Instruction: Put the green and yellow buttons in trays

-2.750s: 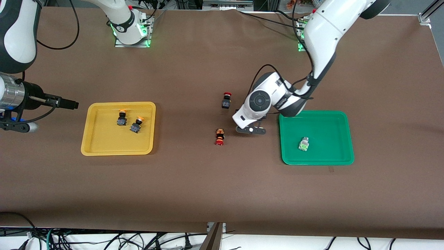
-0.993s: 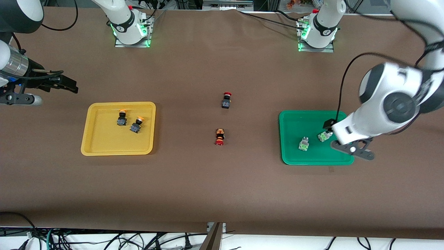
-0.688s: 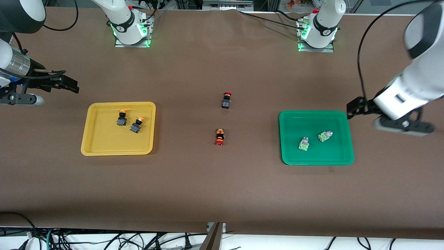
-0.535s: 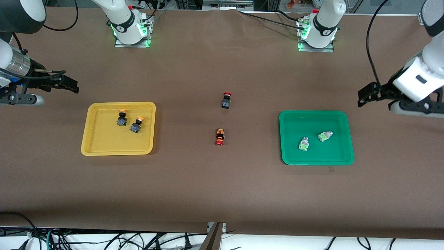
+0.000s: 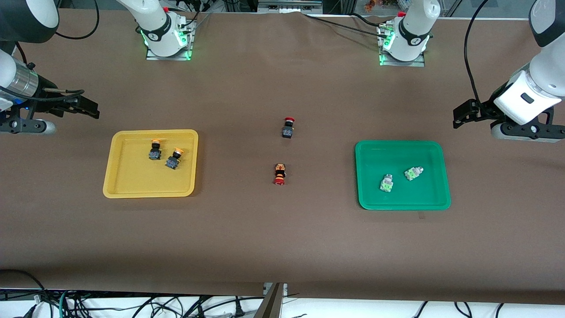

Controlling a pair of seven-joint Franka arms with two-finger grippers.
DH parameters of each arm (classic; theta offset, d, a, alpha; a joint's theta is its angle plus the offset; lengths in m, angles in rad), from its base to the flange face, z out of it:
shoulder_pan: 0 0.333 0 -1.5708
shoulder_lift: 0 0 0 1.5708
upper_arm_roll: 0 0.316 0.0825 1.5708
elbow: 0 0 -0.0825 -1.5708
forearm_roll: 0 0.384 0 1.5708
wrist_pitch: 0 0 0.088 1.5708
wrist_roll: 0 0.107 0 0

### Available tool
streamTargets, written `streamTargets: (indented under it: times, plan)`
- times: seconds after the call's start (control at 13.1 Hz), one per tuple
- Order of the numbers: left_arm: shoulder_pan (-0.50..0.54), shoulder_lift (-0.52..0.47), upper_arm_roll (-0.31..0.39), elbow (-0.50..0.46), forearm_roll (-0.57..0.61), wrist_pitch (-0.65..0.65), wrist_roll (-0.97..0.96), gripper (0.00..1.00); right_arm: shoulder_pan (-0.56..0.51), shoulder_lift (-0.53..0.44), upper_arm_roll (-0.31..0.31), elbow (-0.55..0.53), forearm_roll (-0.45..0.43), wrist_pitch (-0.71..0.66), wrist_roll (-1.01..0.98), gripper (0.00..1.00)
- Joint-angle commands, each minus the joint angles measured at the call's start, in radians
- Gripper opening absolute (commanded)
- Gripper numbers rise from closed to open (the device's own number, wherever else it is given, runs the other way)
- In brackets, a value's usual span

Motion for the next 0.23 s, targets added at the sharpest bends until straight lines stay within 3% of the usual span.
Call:
streamTargets:
  times: [0.0, 0.15]
  plan:
    - [-0.011, 0.001, 0.004, 0.012, 0.013, -0.007, 0.001, 1.0, -0.002, -0.016, 0.006, -0.018, -0.017, 0.001, -0.012, 1.0]
    - [-0.009, 0.002, 0.004, 0.015, 0.015, -0.01, 0.001, 1.0, -0.002, -0.016, 0.006, -0.017, -0.017, -0.002, -0.018, 1.0]
